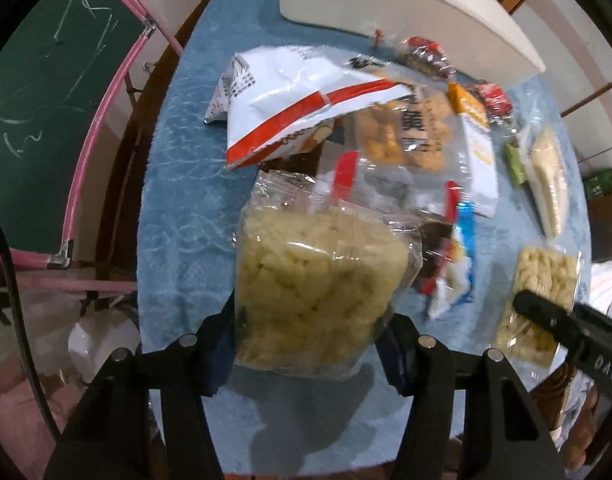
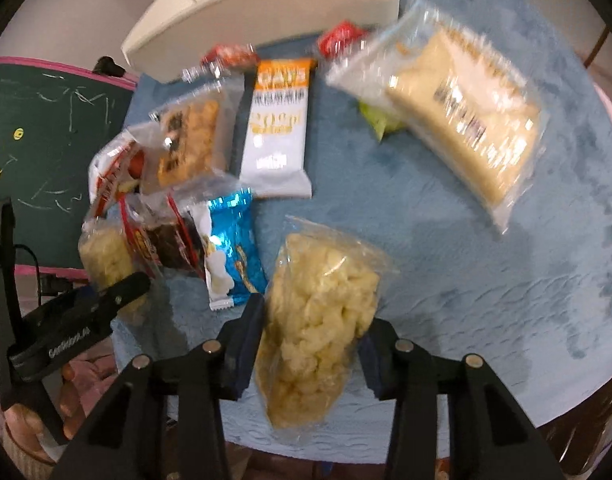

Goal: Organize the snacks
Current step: 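Lift both puffed-snack bags into the white basket and release them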

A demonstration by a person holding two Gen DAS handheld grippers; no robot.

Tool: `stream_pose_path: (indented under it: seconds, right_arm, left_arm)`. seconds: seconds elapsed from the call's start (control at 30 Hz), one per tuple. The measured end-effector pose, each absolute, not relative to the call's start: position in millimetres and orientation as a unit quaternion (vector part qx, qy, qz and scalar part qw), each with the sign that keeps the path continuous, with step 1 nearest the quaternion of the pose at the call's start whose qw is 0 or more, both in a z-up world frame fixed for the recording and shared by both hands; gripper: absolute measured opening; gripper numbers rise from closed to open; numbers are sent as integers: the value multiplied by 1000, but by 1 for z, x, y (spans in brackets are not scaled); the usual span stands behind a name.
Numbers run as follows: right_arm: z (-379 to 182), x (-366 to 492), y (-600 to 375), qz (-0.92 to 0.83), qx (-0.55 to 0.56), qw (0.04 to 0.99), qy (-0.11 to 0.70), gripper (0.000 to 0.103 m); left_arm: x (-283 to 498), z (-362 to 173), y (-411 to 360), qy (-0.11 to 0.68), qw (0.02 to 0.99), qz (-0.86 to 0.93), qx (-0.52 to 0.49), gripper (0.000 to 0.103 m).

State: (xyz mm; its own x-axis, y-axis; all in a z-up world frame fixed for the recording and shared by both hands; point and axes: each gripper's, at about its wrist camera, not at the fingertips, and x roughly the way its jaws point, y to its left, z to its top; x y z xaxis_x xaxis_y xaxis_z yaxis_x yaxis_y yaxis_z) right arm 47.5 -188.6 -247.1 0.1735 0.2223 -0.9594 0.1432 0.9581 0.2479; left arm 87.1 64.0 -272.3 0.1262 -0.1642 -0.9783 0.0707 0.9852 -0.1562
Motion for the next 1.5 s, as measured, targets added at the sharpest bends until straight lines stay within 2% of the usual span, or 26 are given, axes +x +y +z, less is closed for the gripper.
stream_pose_path:
  seconds: [0.3,0.57,0.83,1.13,1.3,1.5]
  right_arm:
    - [-195,47,-197,38,83,807,583,44]
    - [-151,46,-205,49,39,839,540,44]
    - [-91,81,-220,44,12,875,482,44]
    - [-20,162,-231,4,-10,920,391,44]
    - [-14,212,-231,-4,-1,923,384,44]
    - [-31,264,-227,-26,-14,915,402,44]
  left_arm:
    - [62,-207,33,617,779,-111,-33,58]
    - [71,-151,-7,568,810,-145,-21,58]
    - [121,-79,-30,495,854,-160,22,59]
    - [209,-13,-34,414,900,-131,45,59]
    - [260,-12,-30,411,903,-121,32,59]
    - [305,-39,-33,427,897,-106,48,59]
